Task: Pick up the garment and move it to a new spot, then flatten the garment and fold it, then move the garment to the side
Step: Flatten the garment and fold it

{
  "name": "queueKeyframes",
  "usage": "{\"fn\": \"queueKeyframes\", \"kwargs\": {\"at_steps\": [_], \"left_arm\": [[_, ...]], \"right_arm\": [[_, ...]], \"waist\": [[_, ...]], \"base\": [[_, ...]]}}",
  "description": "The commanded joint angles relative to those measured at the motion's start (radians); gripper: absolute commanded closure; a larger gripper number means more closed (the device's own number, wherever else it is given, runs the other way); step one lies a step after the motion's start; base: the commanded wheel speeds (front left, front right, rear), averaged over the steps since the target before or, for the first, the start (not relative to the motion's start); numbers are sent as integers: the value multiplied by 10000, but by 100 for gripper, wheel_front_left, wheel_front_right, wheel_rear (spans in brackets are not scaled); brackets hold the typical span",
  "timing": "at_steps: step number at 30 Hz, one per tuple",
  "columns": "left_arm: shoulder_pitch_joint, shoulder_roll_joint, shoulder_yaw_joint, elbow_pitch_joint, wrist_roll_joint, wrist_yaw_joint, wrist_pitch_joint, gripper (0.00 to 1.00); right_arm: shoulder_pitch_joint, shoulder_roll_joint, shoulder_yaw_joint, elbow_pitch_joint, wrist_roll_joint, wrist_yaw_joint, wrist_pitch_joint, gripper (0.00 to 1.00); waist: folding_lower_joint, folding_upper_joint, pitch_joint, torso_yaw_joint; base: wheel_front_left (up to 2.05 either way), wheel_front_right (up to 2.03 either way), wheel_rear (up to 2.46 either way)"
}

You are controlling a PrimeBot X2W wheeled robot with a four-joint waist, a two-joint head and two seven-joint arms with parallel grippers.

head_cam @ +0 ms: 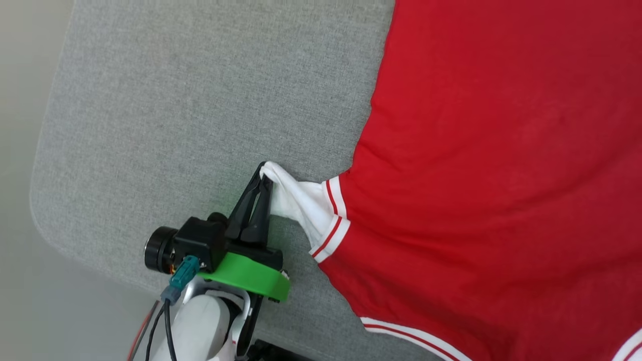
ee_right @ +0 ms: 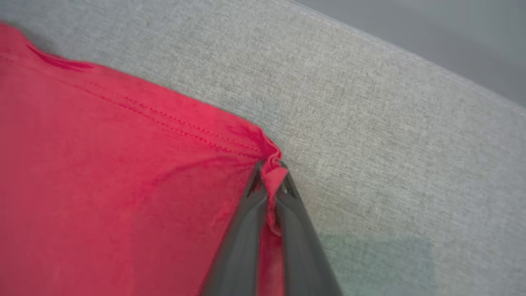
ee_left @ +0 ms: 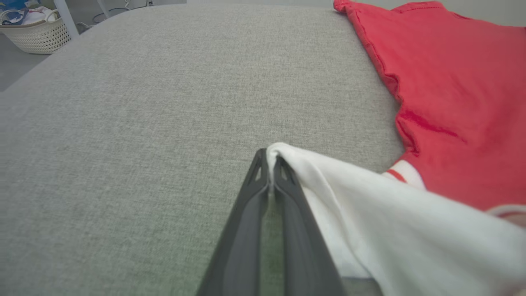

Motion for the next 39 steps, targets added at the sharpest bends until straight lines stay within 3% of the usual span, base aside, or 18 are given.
{"fn": "queueKeyframes", "kwargs": {"at_steps": [1,13,26,32,39], "left_arm": [[158,-47,99,39,100,-38,-59,100],[1252,304,626,245,250,-2,-59,100],[2529,891,1143,444,-107,269,91,100],[2827,1022,1255,498,-239,342,155,100],[2900,1081,1223,512,-298,370,191,100]], "right_arm": [[389,-12,123,120,97,-6,-196,100],[2458,-1220,1312,-1376,1755,-6,-2247,100],[6884,-2110,1211,-2491,3090,-6,-3152,100],[9114,-2044,846,-2644,3354,-6,-3046,100],[11459,-1206,396,-2627,3363,-6,-3075,100]], "waist": [[-1,0,-550,-235],[-1,0,-2948,-1152],[-1,0,-4596,-2332],[-1,0,-4945,-2610],[-1,0,-5089,-2642]], "base": [[0,0,0],[0,0,0],[0,0,0],[0,0,0],[0,0,0]]}}
